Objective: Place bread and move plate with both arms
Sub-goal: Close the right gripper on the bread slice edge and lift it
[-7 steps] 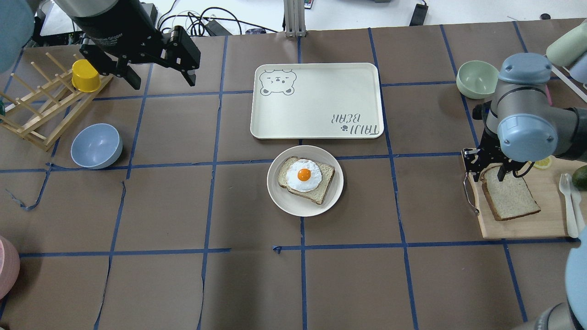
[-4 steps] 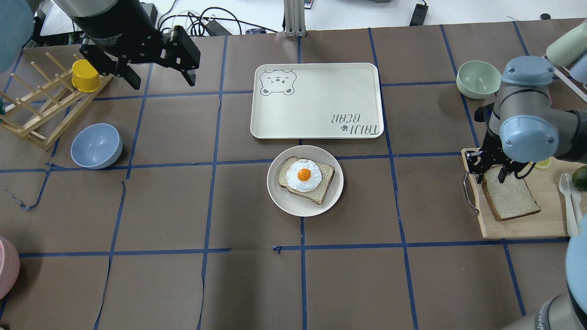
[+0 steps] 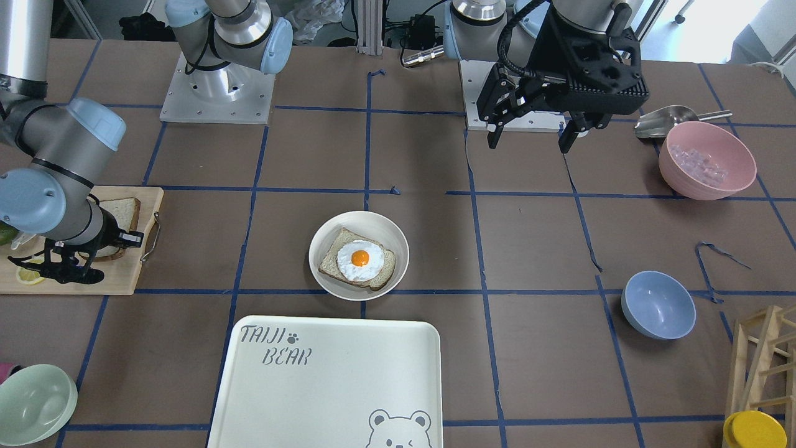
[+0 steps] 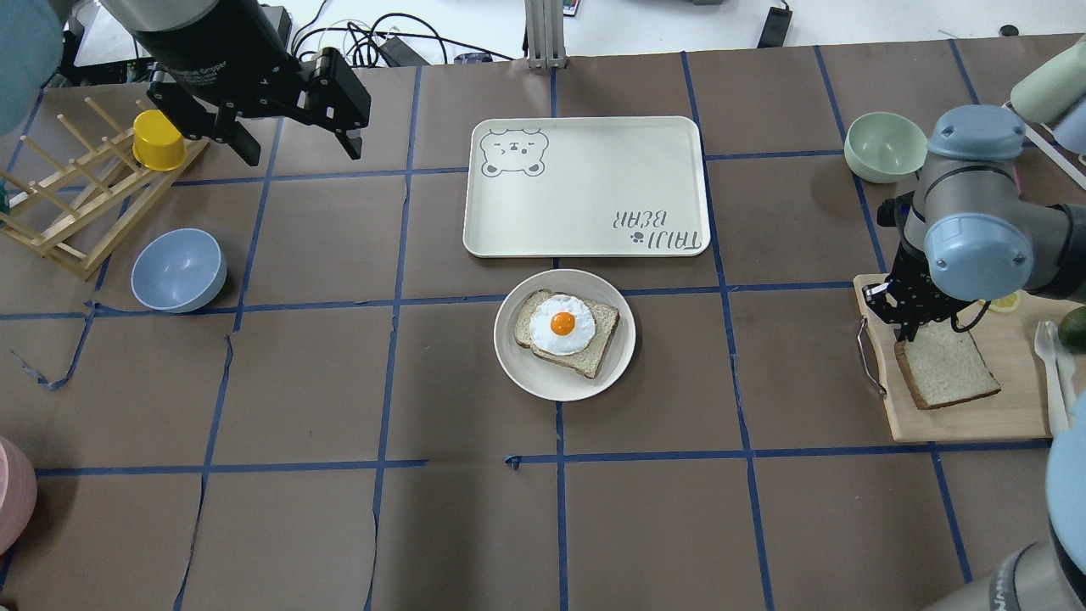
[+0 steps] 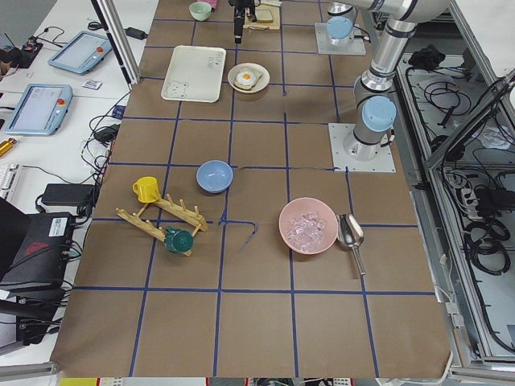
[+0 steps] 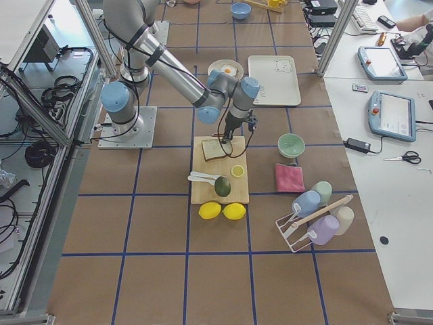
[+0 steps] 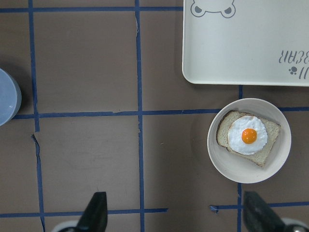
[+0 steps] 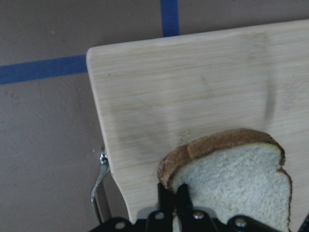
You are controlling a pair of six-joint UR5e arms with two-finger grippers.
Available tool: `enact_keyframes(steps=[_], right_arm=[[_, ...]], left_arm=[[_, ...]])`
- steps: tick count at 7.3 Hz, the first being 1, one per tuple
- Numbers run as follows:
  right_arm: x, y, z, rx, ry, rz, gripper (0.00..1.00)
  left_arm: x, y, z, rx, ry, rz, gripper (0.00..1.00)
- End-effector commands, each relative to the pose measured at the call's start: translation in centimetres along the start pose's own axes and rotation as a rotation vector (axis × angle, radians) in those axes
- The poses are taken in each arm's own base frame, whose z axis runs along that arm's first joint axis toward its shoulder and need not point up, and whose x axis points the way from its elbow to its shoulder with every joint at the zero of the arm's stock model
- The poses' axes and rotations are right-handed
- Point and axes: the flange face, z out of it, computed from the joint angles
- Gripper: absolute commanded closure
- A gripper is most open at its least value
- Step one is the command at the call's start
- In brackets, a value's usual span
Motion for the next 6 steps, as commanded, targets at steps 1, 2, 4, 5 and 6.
enact_keyframes(steps=[1, 2, 4, 5, 6], right_arm=[[0.3, 0.3, -1.1, 0.005, 0.007, 0.001, 1.0], [0.6, 0.5, -2.5, -0.014, 0.003, -0.004, 1.0], [0.8, 1.3, -8.5, -0.072, -0.025, -0.022, 1.0], [-0.7, 1.6, -10.9, -0.089, -0.049, -0.036, 1.0], [-2.3, 2.5, -14.7, -0.087, -0.037, -0.002, 1.0]], left_arm=[[0.0, 0.0, 0.0, 0.0, 0.0, 0.002, 0.0], [0.0, 0.0, 0.0, 0.001, 0.0, 0.001, 0.0], [0.1, -0.1, 0.1, 0.0, 0.002, 0.001, 0.0], [0.0, 0.0, 0.0, 0.0, 0.0, 0.001, 0.0], [0.0, 0.0, 0.0, 0.0, 0.0, -0.001, 0.0]])
